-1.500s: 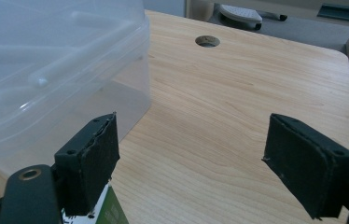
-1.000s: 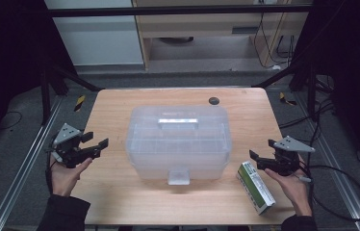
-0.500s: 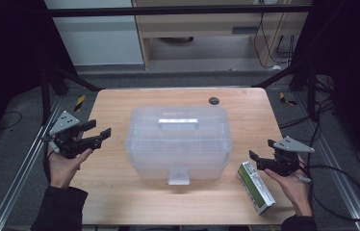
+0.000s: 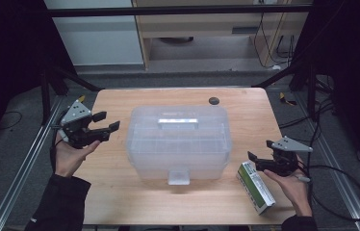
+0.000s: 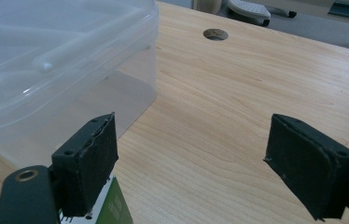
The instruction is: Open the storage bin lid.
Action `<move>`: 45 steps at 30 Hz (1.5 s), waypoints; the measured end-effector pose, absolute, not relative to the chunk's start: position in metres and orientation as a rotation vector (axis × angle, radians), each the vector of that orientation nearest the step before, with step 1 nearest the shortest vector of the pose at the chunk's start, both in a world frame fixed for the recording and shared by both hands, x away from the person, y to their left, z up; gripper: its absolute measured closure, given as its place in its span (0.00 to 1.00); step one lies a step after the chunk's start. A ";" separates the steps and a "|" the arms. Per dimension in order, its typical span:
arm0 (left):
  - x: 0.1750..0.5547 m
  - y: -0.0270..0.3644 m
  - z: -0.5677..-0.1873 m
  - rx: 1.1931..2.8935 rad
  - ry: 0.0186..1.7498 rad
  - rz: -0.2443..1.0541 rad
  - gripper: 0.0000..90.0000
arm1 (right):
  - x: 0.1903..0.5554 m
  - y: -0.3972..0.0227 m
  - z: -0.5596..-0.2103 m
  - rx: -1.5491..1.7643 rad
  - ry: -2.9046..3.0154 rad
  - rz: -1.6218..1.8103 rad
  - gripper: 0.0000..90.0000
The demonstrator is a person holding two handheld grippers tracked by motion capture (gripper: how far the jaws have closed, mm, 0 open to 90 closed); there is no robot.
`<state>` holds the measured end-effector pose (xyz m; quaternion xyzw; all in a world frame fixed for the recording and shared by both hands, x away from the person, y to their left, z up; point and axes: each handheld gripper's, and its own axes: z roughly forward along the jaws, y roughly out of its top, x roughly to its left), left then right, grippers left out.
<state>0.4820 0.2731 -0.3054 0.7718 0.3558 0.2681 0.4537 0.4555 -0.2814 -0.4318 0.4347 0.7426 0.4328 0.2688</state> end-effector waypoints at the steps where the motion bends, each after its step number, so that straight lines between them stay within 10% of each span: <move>1: 0.483 0.269 -0.303 1.917 0.860 0.655 0.44 | 0.456 -0.281 -0.432 1.174 2.006 1.167 0.19; 45: 0.502 0.202 -0.273 2.186 0.513 0.565 0.43 | 0.457 -0.283 -0.431 1.262 2.018 1.178 0.04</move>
